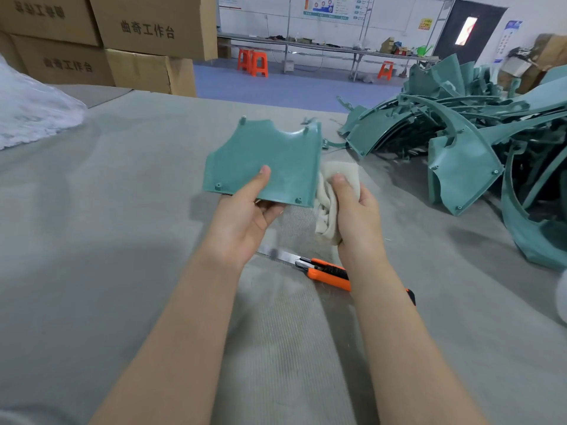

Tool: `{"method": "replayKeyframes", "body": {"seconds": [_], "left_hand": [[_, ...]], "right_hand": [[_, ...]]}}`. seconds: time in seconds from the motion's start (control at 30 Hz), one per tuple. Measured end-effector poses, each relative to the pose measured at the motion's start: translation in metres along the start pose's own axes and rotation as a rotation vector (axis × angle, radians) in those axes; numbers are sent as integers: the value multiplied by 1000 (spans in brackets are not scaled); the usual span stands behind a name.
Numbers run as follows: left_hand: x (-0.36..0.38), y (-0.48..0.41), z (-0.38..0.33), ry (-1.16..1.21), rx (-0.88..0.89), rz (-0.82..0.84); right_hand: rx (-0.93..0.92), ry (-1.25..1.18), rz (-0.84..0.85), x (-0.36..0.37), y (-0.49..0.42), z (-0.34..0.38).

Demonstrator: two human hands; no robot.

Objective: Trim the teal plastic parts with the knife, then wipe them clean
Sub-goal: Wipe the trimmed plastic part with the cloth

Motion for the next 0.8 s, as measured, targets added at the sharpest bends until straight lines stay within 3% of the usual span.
{"method": "replayKeyframes", "body": {"seconds": [0.2, 0.33, 0.43, 0.63, 0.8], "left_hand": [[0, 1, -4, 119, 41, -97], [1, 2, -5, 155, 45, -99], [1, 2, -6, 167, 47, -105], [4, 3, -5, 181, 63, -150], [9, 6, -2, 211, 51, -177]], "right_hand": [[-211, 618, -69, -17, -12, -5], [-227, 913, 37, -19, -15, -14], [-225, 822, 56, -16, -12, -12], [-270, 253, 14, 3, 4, 5], [-430, 307, 130, 28, 25, 1]]}}
Point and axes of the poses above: each hand's wrist, its own y-axis away from the middle knuckle, its own x-axis out of the palm, z = x × y, the point moved 2 cm from there along -y, towards the middle knuckle, and after that the axes turned 3 degrees about -z, right-handed, at the moved point
